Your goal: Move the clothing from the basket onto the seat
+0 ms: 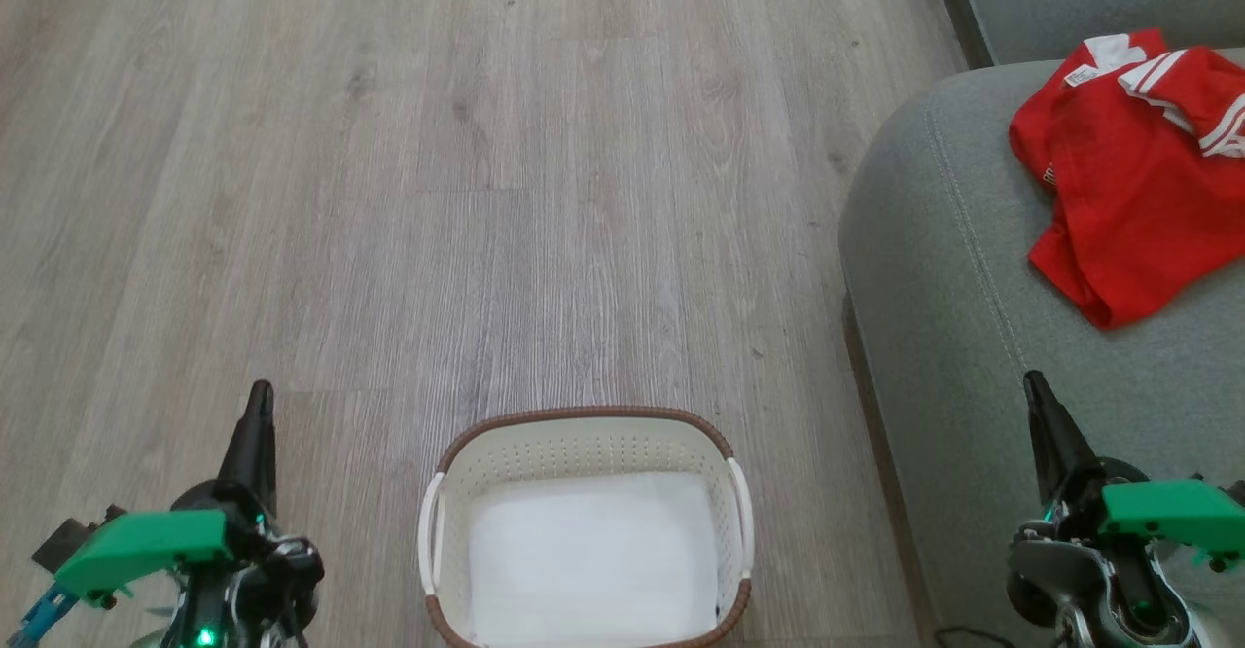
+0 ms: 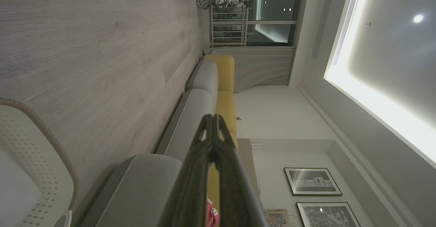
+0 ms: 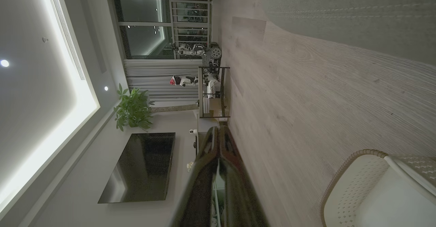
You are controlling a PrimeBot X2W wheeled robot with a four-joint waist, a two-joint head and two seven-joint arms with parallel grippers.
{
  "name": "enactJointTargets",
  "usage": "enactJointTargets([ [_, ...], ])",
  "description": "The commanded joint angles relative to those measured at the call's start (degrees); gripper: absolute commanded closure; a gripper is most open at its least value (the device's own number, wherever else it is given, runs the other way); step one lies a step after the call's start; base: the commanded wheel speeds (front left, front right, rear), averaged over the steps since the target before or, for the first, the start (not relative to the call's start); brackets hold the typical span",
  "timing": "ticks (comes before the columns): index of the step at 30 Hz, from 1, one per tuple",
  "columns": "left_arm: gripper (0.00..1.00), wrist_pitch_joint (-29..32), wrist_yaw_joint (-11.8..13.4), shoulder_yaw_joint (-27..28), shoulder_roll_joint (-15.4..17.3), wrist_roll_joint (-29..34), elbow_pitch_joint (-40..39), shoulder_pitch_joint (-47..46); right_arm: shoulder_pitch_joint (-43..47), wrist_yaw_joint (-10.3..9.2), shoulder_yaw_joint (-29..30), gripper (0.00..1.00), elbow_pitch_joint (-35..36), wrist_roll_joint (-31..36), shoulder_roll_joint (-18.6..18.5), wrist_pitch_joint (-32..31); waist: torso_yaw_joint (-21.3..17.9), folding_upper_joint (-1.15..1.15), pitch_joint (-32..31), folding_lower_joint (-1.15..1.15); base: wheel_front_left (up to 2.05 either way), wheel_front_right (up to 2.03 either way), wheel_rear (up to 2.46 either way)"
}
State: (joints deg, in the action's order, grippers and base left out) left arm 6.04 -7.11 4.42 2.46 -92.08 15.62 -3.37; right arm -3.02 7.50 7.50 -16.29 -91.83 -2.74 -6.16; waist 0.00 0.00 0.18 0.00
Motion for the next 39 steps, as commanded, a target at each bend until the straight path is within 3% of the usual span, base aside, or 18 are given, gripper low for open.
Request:
enactJointTargets([
  [1,1.0,0.5,-0.4,2.1,0.5,-0.1,-1.6,-2.8,-3.2,-0.01,-1.0,1.0,2.3,-0.3,-0.1,-0.3,0.0,0.0,0.0,0.0,0.0,0.0,0.0],
  [39,1.0,0.5,-0.4,2.1,0.4,-0.1,-1.6,-2.8,-3.2,-0.01,-1.0,1.0,2.3,-0.3,-0.1,-0.3,0.0,0.0,0.0,0.0,0.0,0.0,0.0],
])
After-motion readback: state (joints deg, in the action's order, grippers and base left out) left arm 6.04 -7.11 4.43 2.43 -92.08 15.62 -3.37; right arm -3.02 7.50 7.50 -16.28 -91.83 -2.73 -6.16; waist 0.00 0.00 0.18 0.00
